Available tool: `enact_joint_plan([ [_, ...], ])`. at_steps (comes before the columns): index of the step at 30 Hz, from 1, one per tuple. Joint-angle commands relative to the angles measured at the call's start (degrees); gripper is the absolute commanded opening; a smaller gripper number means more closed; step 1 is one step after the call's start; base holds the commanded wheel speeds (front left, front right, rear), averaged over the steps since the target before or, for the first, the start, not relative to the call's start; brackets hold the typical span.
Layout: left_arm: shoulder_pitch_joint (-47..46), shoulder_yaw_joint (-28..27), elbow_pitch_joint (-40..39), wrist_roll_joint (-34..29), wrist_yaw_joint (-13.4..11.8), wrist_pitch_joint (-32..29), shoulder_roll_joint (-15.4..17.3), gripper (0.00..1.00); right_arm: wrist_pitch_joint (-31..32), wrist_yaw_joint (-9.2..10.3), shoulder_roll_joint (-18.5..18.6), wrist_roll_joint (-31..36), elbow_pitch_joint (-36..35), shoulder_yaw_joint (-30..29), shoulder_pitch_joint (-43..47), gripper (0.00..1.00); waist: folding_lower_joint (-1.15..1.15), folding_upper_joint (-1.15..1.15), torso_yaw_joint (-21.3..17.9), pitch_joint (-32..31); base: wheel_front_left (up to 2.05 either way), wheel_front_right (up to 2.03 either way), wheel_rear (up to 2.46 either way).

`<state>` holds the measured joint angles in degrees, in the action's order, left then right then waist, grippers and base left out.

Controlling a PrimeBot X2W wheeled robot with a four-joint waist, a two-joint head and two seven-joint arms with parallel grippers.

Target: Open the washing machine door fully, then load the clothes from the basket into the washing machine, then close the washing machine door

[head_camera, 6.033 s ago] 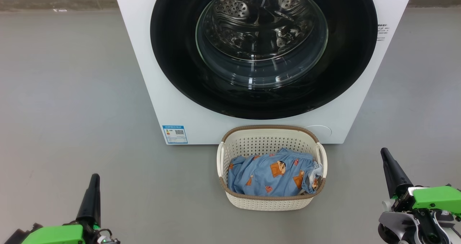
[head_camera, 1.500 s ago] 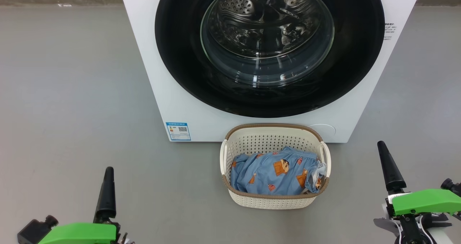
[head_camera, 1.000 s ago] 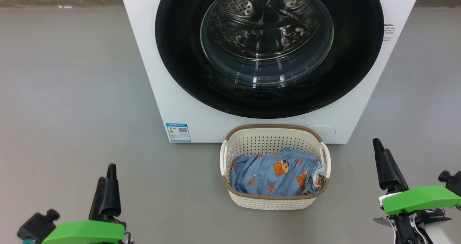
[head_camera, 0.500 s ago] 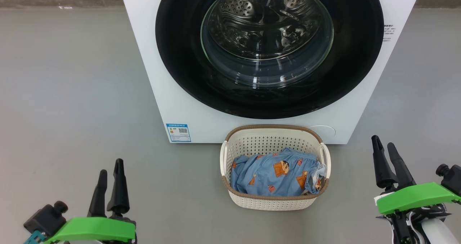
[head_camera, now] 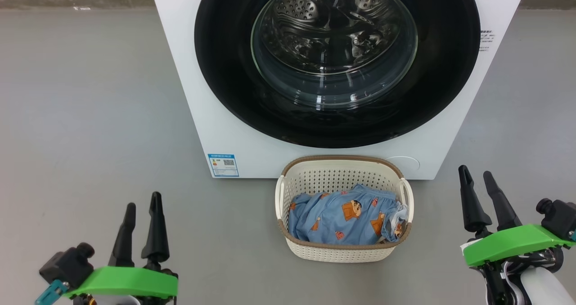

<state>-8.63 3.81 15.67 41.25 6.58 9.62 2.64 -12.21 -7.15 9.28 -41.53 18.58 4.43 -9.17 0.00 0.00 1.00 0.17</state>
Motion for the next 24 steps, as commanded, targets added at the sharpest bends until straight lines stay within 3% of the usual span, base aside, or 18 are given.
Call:
enact_joint_plan([
  [1, -3.2, -0.9, -1.0, -2.2, 0.3, 0.8, 1.1, 1.0, -1.0, -0.27, 0.6, 2.5, -0.8, 0.2, -2.6, 1.0, 0.0, 0.0, 0.0, 0.1, 0.0, 0.0, 0.0],
  [24, -4.7, 0.4, -0.4, -13.9, 0.8, 4.5, 1.5, 1.0, -2.4, -0.33, -0.8, 18.3, 1.5, -1.5, -4.3, 1.0, 0.0, 0.0, 0.2, 0.2, 0.0, 0.0, 0.0],
])
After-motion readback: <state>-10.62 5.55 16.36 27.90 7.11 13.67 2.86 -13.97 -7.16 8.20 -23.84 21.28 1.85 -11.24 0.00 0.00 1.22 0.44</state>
